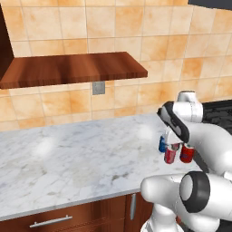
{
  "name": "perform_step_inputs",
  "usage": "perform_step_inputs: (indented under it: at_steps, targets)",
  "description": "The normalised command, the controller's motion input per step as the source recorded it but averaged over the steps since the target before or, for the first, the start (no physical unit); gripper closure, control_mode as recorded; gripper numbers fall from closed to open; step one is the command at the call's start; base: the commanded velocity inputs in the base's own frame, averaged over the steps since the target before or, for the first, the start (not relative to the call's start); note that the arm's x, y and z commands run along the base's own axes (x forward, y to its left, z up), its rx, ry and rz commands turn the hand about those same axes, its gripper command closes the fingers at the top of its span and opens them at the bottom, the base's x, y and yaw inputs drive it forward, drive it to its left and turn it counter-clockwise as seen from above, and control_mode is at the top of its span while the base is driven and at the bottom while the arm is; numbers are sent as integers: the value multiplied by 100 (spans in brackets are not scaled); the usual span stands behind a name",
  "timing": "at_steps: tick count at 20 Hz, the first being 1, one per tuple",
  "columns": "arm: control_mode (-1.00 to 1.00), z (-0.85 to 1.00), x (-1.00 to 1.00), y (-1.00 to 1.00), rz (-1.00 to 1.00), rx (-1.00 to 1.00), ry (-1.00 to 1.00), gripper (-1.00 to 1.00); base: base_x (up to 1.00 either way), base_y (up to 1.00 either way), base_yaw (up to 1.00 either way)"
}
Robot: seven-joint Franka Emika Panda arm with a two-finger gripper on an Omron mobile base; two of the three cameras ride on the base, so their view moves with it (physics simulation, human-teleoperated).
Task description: Four empty soda cans are scattered around the kitchen. Gather all the cans and cluster them next to the stove for recycling.
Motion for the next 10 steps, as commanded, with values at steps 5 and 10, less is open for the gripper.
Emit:
perform_step_inputs:
  at_steps: [5, 10]
  targets:
    - [-100, 23, -95, 10, -7, 0, 0, -100, 0, 0, 0]
    - [-100, 10, -28, 54, -3, 0, -3, -100, 0, 0, 0]
